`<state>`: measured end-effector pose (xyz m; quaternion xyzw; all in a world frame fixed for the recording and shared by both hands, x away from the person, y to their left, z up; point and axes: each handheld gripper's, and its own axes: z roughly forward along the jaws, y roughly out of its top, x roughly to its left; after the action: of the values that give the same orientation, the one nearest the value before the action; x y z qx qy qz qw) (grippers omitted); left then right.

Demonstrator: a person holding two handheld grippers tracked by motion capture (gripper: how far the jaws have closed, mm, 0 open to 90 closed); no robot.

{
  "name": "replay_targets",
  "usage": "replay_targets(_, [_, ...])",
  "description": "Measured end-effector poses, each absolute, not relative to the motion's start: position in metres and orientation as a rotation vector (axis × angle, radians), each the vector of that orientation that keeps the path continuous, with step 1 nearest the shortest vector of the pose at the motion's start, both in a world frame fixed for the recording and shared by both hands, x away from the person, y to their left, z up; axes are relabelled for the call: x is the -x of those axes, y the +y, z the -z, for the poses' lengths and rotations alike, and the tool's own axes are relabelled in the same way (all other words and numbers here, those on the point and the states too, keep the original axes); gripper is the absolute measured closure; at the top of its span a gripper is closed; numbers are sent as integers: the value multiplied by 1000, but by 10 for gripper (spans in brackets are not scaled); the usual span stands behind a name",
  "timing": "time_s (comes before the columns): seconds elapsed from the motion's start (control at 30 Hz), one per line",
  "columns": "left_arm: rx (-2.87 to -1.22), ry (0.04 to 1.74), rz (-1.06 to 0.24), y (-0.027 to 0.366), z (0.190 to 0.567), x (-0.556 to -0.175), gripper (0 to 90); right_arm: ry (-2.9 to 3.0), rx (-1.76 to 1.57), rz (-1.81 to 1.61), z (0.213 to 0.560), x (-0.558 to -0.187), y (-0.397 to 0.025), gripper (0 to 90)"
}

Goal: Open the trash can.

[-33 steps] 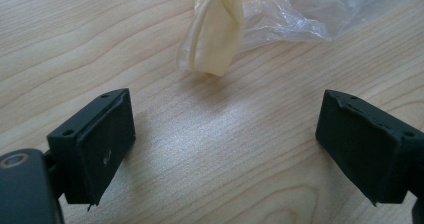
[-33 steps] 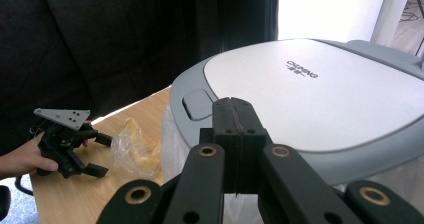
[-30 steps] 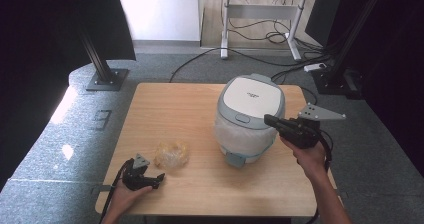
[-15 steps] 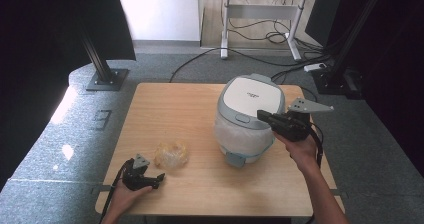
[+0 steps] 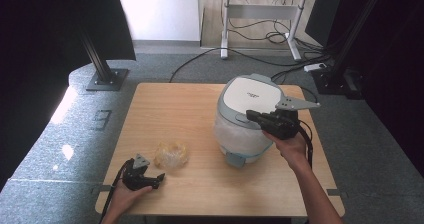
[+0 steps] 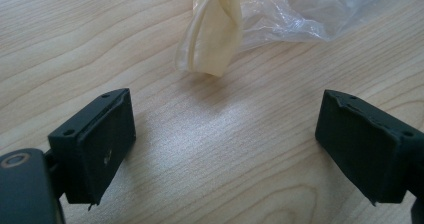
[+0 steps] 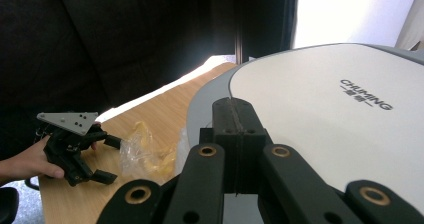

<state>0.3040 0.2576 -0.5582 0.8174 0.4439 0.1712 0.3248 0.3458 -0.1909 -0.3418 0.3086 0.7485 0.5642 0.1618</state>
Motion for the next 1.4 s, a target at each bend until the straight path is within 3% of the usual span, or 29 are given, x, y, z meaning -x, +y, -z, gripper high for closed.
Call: replay_targets(1.4, [-2144,1163,-448,258,558,-304,85,2145,-908,-1548,348,-351,-184,899])
